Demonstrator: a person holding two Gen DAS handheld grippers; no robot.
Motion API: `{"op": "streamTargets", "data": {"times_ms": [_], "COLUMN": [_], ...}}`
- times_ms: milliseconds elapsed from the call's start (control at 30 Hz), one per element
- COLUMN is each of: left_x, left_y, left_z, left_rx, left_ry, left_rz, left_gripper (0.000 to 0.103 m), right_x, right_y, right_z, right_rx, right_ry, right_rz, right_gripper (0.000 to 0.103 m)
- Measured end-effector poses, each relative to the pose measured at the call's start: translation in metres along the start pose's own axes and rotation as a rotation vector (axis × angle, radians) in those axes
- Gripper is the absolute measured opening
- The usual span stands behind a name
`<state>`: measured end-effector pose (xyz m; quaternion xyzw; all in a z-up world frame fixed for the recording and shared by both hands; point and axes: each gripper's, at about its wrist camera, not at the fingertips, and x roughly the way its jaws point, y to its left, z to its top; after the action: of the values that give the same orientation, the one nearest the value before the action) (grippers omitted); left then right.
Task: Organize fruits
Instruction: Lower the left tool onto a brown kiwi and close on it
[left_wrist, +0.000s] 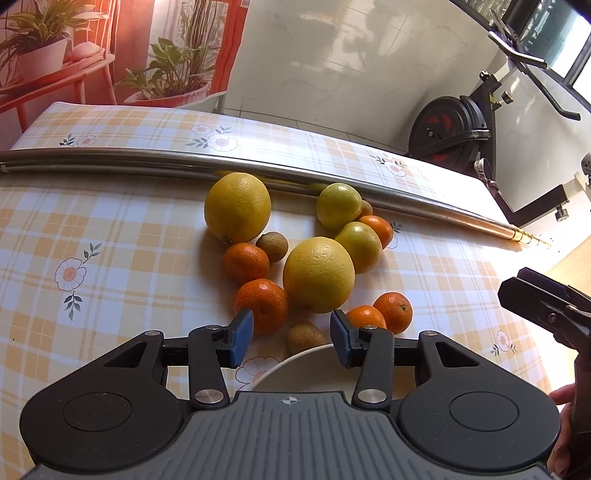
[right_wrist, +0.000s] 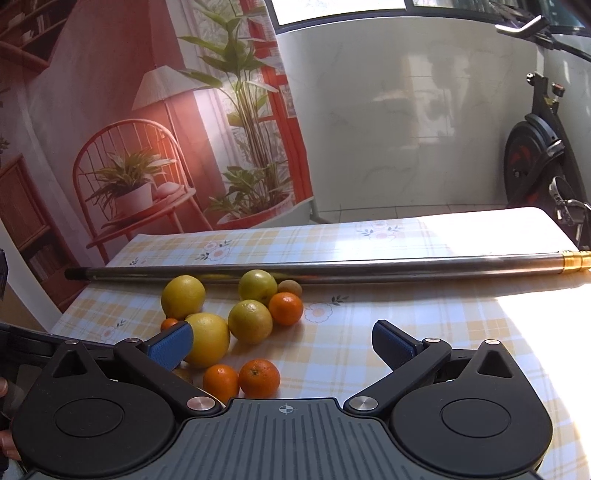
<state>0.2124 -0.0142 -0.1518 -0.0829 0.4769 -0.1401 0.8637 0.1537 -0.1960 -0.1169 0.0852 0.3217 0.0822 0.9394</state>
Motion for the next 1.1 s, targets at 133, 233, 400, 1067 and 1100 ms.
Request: {"op": "streamTargets", "data": {"times_ms": [133, 233, 400, 1067, 1100], "left_x": [0.004, -0.001, 0.003, 0.044, 0.046], "left_y": [0.010, 0.017, 0.029, 0.006, 0.007], "left_z": [0.002, -0.001, -0.009, 0.000, 0.000], "left_rx": [-0.057, -0.093, -0.132, -0.250, -0.260], "left_ry": [0.021, 0.036, 0.055, 0.093, 0.098], "left_rz": [-0.012, -0.029, -0.005, -0.037, -0.035], "left_gripper": [0.049, 0.049, 0.048, 0.046, 0.046], "right_x": [0.001, 0.002, 0.003, -0.003, -0.003], "right_y": [0.000, -0.001, -0.001, 0.004, 0.004], "right_z": [0.000, -0.001, -0.005, -0.006, -0.006], "right_rx": [0.008, 0.019, 0.030, 0.029, 0.031], "right_ry": [0.007, 0.014, 0.024, 0.020, 0.020], "right_rz": [-0.005, -0.001, -0.005, -0.009, -0.008], "right_gripper": [0.103, 0.103, 0.101, 0.101, 0.101]}}
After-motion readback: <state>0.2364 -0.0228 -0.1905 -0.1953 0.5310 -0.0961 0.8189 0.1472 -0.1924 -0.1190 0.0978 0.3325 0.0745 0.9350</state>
